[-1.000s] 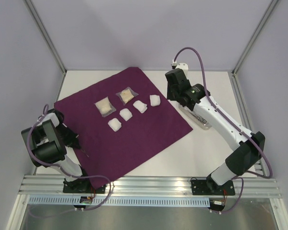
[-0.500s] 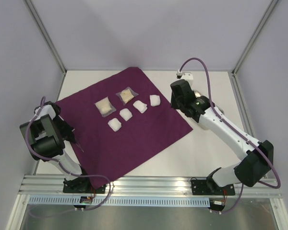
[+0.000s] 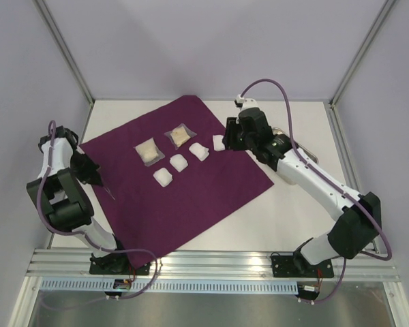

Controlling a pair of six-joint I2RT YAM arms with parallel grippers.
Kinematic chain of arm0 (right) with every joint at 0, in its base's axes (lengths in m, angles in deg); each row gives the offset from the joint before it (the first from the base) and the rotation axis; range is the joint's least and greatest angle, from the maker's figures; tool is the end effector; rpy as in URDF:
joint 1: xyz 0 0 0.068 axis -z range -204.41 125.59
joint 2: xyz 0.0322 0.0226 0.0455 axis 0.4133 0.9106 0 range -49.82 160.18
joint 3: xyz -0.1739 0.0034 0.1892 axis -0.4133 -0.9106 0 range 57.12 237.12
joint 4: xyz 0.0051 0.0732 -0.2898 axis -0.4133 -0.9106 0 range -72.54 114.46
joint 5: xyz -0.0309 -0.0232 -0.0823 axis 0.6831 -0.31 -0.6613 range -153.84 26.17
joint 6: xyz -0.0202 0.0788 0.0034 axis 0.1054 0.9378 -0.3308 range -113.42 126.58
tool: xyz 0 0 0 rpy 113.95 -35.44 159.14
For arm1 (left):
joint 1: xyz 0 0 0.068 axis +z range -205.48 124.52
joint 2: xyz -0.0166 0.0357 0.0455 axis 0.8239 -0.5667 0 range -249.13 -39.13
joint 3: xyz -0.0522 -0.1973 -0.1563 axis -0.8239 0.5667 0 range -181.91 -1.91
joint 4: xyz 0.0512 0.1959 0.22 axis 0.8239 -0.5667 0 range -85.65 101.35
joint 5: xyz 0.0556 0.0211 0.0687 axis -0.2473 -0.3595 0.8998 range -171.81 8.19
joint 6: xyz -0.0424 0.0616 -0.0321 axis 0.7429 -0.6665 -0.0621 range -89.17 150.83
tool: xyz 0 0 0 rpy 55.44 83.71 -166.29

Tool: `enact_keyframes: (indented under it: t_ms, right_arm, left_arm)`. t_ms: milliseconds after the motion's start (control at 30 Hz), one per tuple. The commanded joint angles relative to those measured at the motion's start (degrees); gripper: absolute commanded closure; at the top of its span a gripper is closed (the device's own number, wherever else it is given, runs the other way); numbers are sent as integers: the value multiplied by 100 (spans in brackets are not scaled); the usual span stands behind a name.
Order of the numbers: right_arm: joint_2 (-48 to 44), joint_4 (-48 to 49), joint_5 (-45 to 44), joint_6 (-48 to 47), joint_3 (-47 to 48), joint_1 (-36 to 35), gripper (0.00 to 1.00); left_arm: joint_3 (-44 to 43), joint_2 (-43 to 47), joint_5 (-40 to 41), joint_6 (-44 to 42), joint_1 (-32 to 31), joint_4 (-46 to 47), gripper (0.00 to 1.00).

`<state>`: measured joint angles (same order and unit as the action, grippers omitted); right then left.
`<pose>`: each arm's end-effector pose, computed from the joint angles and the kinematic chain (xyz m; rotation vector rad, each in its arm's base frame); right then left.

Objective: Prepare the surgical pack

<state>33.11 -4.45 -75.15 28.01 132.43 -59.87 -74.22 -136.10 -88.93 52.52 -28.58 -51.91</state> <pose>0.3296 0.2177 0.2957 -0.1605 2.2087 0.3382 0.3063 0.1457 0.1512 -1.2698 2.8214 -0.1895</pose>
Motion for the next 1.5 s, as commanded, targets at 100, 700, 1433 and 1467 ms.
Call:
enact_keyframes:
  t_ms: [100,700,1433,1467]
  right_arm:
    - [784,1332,1807,2,984,-442,47]
    - [2630,5201,745,-2642,1838,-3009,33]
    - [4389,4244,-669,-4393,3314,-3406,49]
    - [4433,4305,-723,-4454,3324,-3406,51]
  left_arm:
    - [-818,775,-220,27,-219,-467,100]
    - [-1821,1804,-273,1232,-809,-537,100]
    - [-1909,1426,-800,1443,-1116,-494,100]
    - [-1909,1426,-792,1452,-1134,-494,100]
